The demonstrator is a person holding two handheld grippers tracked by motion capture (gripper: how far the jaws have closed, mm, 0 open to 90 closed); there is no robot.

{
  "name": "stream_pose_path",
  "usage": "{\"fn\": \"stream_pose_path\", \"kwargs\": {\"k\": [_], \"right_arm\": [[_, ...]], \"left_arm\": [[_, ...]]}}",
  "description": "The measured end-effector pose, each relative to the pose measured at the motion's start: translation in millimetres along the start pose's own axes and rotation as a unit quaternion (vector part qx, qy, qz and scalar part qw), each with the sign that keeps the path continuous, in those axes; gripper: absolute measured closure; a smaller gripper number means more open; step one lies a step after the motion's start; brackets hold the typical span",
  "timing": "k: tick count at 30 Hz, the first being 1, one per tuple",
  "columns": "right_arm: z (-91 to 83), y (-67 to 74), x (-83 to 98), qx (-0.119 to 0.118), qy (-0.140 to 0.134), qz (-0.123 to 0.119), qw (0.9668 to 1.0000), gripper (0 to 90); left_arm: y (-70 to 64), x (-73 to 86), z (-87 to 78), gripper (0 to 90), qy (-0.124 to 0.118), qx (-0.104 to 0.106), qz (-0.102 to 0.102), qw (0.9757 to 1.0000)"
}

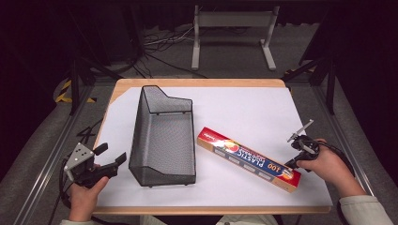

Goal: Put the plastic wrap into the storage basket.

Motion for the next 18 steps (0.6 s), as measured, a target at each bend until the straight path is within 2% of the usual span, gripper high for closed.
{"fn": "stream_pose_path", "kwargs": {"k": [1,3,4,5,7,9,11,13,14,15,16,18], "right_arm": [[0.0,0.0,0.0,0.0,0.0,0.0,1.0,79.9],[-3.8,-2.6,-5.4,0.02,-0.023,0.007,0.9995,72.6],[-5.8,-3.9,-7.9,0.031,-0.034,0.007,0.9989,71.2],[-5.8,-3.9,-7.9,0.031,-0.034,0.007,0.9989,71.2],[-11.5,-5.5,-14.3,0.047,-0.064,0.005,0.9968,67.5],[-18.9,-7.0,-22.3,0.06,-0.107,0.008,0.9924,62.6],[-26.1,-5.8,-29.3,0.06,-0.145,0.018,0.9875,59.4],[-37.9,-6.4,-39.5,0.067,-0.205,0.026,0.9761,53.4],[-42.1,-6.4,-42.3,0.069,-0.223,0.028,0.9719,52.4],[-42.1,-6.4,-42.3,0.069,-0.223,0.028,0.9719,52.4],[-50.8,-3.9,-48.0,0.067,-0.26,0.027,0.963,51.9],[-60.7,0.5,-54.3,0.067,-0.302,0.02,0.9508,50.5]], "left_arm": [[0.0,0.0,0.0,20.2,0.0,0.0,0.0,1.0],[0.5,-0.1,0.1,20.3,0.0,-0.001,-0.002,1.0],[0.8,0.0,0.1,20.3,0.0,-0.001,-0.002,1.0],[0.8,0.0,0.1,20.2,0.0,-0.001,-0.002,1.0],[1.2,0.1,0.3,20.2,0.0,-0.001,-0.004,1.0],[1.6,0.0,0.3,20.3,-0.001,-0.001,-0.005,1.0],[1.8,-0.2,0.4,20.3,-0.002,-0.001,-0.005,1.0],[1.8,-0.1,0.4,20.2,-0.002,-0.001,-0.006,1.0],[1.5,0.2,0.6,20.3,-0.001,-0.001,-0.006,1.0],[1.5,0.2,0.6,20.2,-0.001,-0.001,-0.006,1.0],[1.6,0.1,0.7,20.2,-0.001,0.0,-0.003,1.0],[1.4,0.2,0.6,20.3,0.0,0.0,-0.003,1.0]]}}
Point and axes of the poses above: each handheld gripper's, and its own axes: z roughly forward along the jaws, x roughly out of its underside, y roughly to its left, the point moved 10 cm from there along z, roughly forward along the jaws
